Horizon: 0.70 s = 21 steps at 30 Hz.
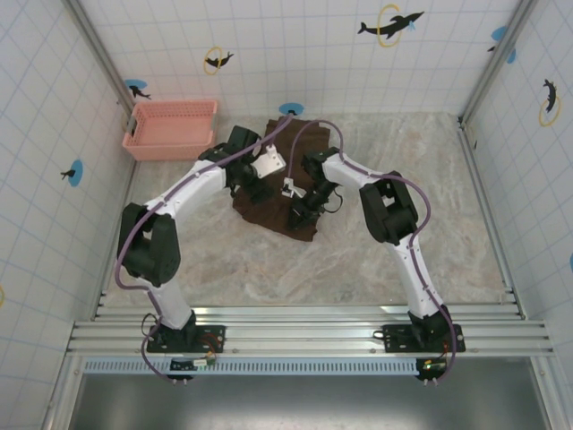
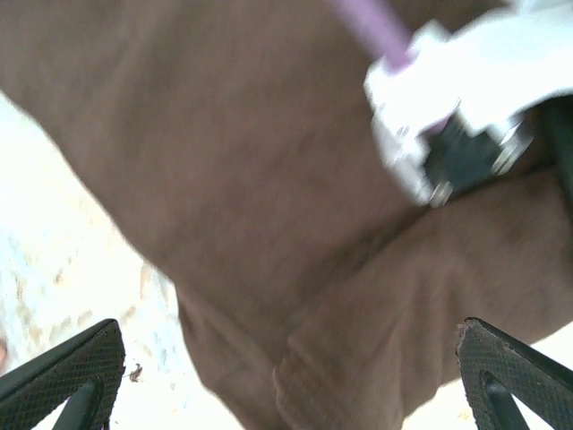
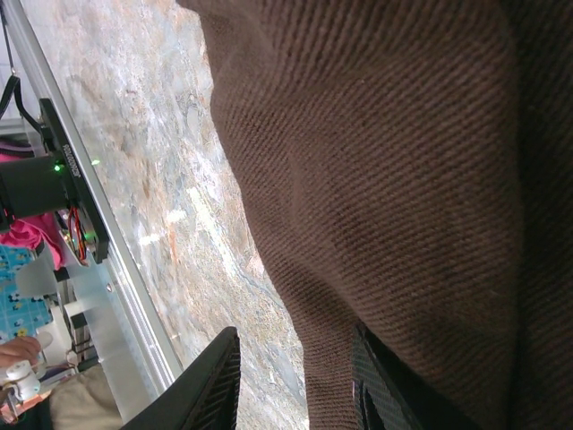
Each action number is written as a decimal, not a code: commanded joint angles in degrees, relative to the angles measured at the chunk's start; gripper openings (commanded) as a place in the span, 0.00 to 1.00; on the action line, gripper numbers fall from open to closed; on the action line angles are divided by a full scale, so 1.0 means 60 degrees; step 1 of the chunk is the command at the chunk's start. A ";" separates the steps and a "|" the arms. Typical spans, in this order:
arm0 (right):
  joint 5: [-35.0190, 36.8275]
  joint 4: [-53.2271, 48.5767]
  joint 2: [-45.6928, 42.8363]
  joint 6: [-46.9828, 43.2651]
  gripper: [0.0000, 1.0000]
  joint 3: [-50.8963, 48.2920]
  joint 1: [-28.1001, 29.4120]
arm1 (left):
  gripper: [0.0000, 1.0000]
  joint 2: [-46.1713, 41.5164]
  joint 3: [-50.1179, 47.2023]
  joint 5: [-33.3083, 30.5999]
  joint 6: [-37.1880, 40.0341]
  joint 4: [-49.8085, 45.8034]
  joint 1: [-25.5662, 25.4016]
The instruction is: Roll up the long pants
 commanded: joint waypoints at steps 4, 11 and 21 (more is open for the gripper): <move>0.0411 0.0036 0.0427 0.0315 0.38 0.0475 -0.0019 | 0.98 0.0767 -0.0376 0.0613 -0.0557 0.0146 -0.0002; 0.0239 0.0051 0.0500 0.0557 0.38 0.0855 -0.0064 | 0.97 0.1155 -0.1205 -0.1061 -0.0622 0.0962 0.0043; 0.0591 -0.0193 0.0066 0.0350 0.39 0.0651 -0.0099 | 0.97 0.3242 0.0584 -0.2643 -0.1260 -0.0053 0.0394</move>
